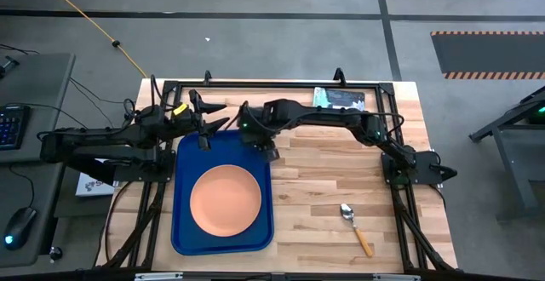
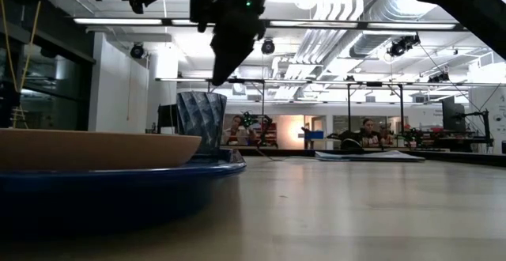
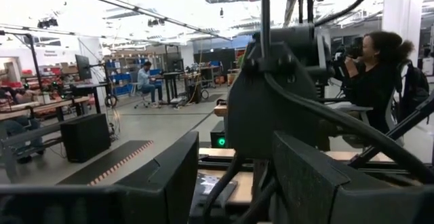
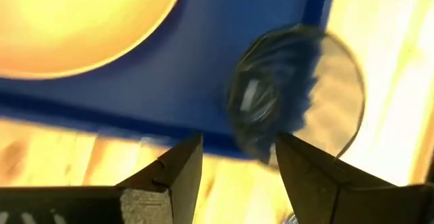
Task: Pick and place plate/cup/fork/spoon on tray
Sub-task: Adjust the blue tray
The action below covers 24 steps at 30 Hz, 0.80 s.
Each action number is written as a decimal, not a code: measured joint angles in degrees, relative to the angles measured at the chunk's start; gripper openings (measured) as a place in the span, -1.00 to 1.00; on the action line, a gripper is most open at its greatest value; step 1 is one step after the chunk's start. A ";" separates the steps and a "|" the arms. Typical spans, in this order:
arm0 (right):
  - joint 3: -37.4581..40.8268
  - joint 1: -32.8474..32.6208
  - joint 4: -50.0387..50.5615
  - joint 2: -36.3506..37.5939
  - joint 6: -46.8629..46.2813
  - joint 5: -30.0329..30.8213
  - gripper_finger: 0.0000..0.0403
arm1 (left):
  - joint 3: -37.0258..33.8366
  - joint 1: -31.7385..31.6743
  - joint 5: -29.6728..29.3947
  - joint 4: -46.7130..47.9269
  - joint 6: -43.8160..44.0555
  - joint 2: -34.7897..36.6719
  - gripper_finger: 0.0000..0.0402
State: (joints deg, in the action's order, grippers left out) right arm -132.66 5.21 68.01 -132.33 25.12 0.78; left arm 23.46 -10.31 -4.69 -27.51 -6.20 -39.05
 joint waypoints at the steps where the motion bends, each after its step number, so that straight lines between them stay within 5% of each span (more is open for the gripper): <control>1: -0.75 0.02 1.97 0.00 -0.07 -0.91 -0.11 | 0.00 0.02 0.00 0.10 0.00 0.00 -0.11; 6: -1.34 0.11 11.59 0.96 -3.80 -3.01 -0.16 | 0.00 0.02 0.00 1.04 0.00 0.29 -0.11; 12: 9.89 0.04 11.45 6.98 -7.31 -4.55 -0.46 | -0.07 0.00 -0.01 2.96 0.02 1.95 -0.11; 18: 32.71 -0.52 -7.50 16.94 -8.63 -10.53 -0.93 | -0.07 0.01 0.00 4.00 0.10 3.94 -0.11; 24: 55.82 -2.23 -40.18 23.66 -13.77 -17.91 -0.94 | -0.05 0.00 -0.02 3.72 0.14 4.22 -0.11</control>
State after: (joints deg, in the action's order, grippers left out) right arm -76.84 2.99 27.84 -108.67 11.35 -17.13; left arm 23.41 -10.31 -4.71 -23.79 -6.05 -34.83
